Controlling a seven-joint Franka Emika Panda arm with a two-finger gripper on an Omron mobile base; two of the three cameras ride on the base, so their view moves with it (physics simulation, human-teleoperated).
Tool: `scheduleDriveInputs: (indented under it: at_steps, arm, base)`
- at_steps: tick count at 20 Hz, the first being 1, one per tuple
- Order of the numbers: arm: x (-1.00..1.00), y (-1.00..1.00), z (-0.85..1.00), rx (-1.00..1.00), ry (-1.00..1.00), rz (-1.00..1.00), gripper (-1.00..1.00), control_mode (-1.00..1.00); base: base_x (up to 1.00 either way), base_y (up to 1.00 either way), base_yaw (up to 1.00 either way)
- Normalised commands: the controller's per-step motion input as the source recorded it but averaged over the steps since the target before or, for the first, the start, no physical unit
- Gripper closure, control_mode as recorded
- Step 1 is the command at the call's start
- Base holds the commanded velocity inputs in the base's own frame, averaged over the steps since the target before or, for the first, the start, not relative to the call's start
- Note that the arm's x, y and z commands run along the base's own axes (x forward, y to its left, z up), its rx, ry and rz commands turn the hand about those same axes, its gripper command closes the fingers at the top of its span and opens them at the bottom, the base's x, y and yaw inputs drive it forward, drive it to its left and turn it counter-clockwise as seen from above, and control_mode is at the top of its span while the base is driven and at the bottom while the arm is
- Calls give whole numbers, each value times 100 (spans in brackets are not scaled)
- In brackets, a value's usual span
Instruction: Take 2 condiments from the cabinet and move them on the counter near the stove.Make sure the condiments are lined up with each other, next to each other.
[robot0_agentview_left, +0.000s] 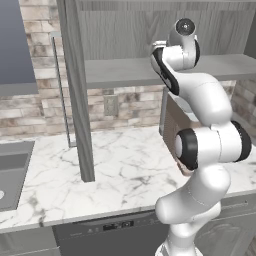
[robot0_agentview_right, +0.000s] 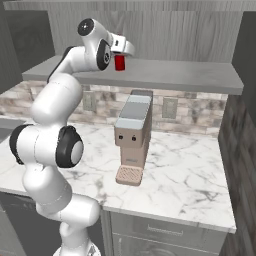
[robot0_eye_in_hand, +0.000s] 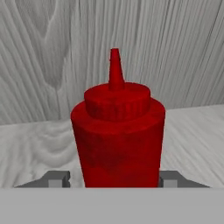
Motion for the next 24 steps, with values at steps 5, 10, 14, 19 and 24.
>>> scheduleDriveInputs:
  at_steps: [5, 10, 14, 19, 24]
  arm:
    - [15, -9, 0, 0, 0, 0, 100, -100]
    - [16, -11, -4, 0, 0, 0, 100, -100]
    - [2, -2, -14, 0, 0, 0, 100, -100]
    - [-21, 0, -12, 0, 0, 0, 100, -100]
    - [-59, 0, -1, 0, 0, 0, 100, -100]
  base:
    - [0, 0, 0]
    - [0, 0, 0]
    - [0, 0, 0]
    - [0, 0, 0]
    - [0, 0, 0]
